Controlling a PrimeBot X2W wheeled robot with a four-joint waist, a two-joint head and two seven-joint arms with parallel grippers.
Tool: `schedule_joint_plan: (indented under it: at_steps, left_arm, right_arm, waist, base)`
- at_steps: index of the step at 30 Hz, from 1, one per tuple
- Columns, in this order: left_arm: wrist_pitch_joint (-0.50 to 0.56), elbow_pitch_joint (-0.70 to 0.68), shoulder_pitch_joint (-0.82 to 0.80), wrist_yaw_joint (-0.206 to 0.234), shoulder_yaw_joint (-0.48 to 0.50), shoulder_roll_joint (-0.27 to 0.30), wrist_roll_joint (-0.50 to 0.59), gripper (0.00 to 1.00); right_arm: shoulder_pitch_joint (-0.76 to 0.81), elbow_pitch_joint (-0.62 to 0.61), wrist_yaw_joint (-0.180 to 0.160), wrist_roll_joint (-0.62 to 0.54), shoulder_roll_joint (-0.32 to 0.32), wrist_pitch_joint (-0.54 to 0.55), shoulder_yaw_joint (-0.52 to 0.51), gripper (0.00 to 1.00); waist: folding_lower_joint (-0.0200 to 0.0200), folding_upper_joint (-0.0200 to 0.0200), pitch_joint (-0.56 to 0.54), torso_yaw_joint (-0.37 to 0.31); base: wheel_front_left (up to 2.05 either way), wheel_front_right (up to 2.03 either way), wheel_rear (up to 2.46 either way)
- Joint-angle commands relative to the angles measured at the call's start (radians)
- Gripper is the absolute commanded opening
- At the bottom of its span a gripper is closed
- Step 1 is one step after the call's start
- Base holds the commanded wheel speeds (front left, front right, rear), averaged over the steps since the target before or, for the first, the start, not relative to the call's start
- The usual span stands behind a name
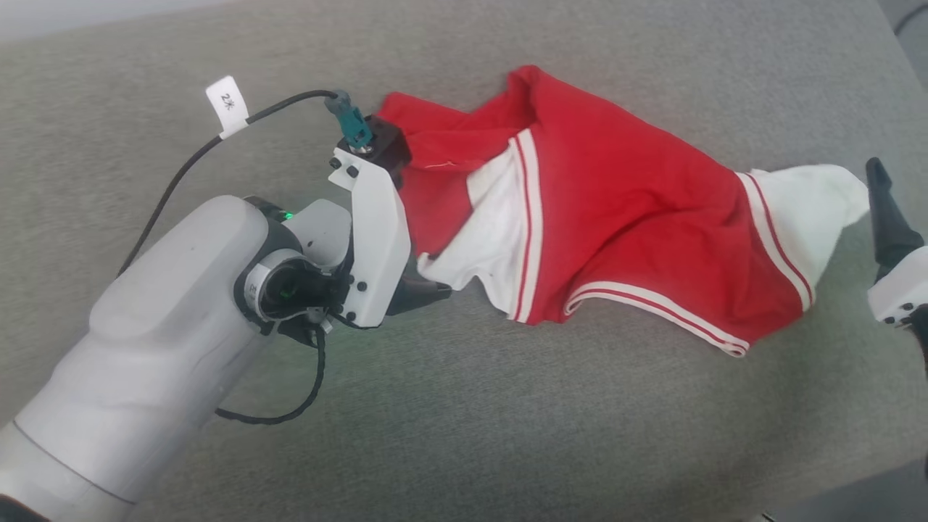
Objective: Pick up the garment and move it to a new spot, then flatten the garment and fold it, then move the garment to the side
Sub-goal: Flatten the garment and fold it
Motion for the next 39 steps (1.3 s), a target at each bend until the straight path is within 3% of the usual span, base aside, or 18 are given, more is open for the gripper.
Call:
schedule_joint_plan:
  at_steps: [1, 3, 4, 5, 6, 7, 8, 9, 13, 18, 30, 37, 39]
  left_arm:
    - [0.002, 0.029, -0.016, 0.001, 0.002, -0.007, -0.002, 1.00]
    - [0.002, 0.052, -0.018, -0.003, 0.008, -0.022, -0.019, 1.00]
    - [0.001, 0.064, -0.017, 0.001, 0.013, -0.031, -0.030, 0.83]
    - [0.002, 0.070, -0.020, 0.001, 0.015, -0.036, -0.033, 0.51]
    - [0.001, 0.076, -0.022, -0.001, 0.015, -0.038, -0.033, 0.33]
    - [0.001, 0.076, -0.022, -0.001, 0.015, -0.038, -0.033, 0.33]
    - [0.002, 0.082, -0.024, -0.003, 0.011, -0.041, -0.029, 0.07]
    - [0.005, 0.087, -0.028, -0.006, 0.006, -0.044, -0.025, 0.00]
    - [0.014, 0.106, -0.034, -0.015, 0.006, -0.054, -0.040, 0.00]
    - [0.007, 0.097, -0.014, -0.026, 0.031, -0.015, -0.063, 0.00]
    - [-0.047, 0.065, 0.120, 0.042, 0.136, 0.226, -0.089, 0.00]
    - [-0.082, 0.131, 0.157, 0.084, 0.083, 0.343, 0.051, 0.00]
    - [-0.102, 0.146, 0.158, 0.084, 0.070, 0.341, 0.080, 0.00]
  right_arm:
    - [-0.009, 0.006, -0.001, 0.002, 0.008, -0.011, 0.006, 1.00]
    - [-0.014, 0.011, -0.001, 0.001, 0.012, -0.015, 0.008, 1.00]
    - [-0.014, 0.015, -0.001, 0.000, 0.014, -0.017, 0.009, 1.00]
    - [-0.016, 0.017, -0.001, -0.001, 0.014, -0.018, 0.009, 1.00]
    - [-0.017, 0.021, -0.001, -0.003, 0.015, -0.021, 0.010, 1.00]
    - [-0.017, 0.021, -0.001, -0.003, 0.015, -0.021, 0.010, 1.00]
    - [-0.018, 0.024, -0.001, -0.006, 0.014, -0.020, 0.013, 1.00]
    - [-0.021, 0.026, -0.001, -0.009, 0.015, -0.021, 0.014, 1.00]
    - [-0.018, 0.028, -0.001, -0.014, 0.009, -0.018, 0.019, 1.00]
    - [0.002, 0.025, -0.001, -0.022, -0.004, -0.005, 0.015, 1.00]
    - [0.038, -0.022, -0.001, -0.029, -0.032, 0.045, 0.046, 1.00]
    - [0.037, -0.059, -0.001, -0.034, -0.050, 0.075, 0.073, 1.00]
    - [0.038, -0.070, -0.001, -0.036, -0.055, 0.081, 0.083, 1.00]
  waist:
    - [0.0000, 0.0000, 0.019, -0.024]
    - [0.0000, 0.0000, 0.023, -0.029]
    - [0.0000, 0.0000, 0.023, -0.030]
    - [0.0000, 0.0000, 0.024, -0.031]
    - [0.0000, 0.0000, 0.025, -0.031]
    - [0.0000, 0.0000, 0.025, -0.031]
    - [0.0000, 0.0000, 0.024, -0.029]
    - [0.0000, 0.0000, 0.023, -0.027]
    - [0.0000, 0.0000, 0.008, -0.003]
    - [0.0000, 0.0000, -0.028, 0.054]
    - [0.0000, 0.0000, -0.079, 0.191]
    - [0.0000, 0.0000, -0.084, 0.218]
    - [0.0000, 0.0000, -0.087, 0.223]
  base:
    - [0.00, 0.00, 0.00]
    - [0.00, 0.00, 0.00]
    - [0.00, 0.00, 0.00]
    - [0.00, 0.00, 0.00]
    - [0.00, 0.00, 0.00]
    - [0.00, 0.00, 0.00]
    - [0.00, 0.00, 0.00]
    - [0.00, 0.00, 0.00]
    - [0.00, 0.00, 0.00]
    - [0.00, 0.00, 0.00]
    - [0.00, 0.00, 0.00]
    - [0.00, 0.00, 0.00]
    - [0.00, 0.00, 0.00]
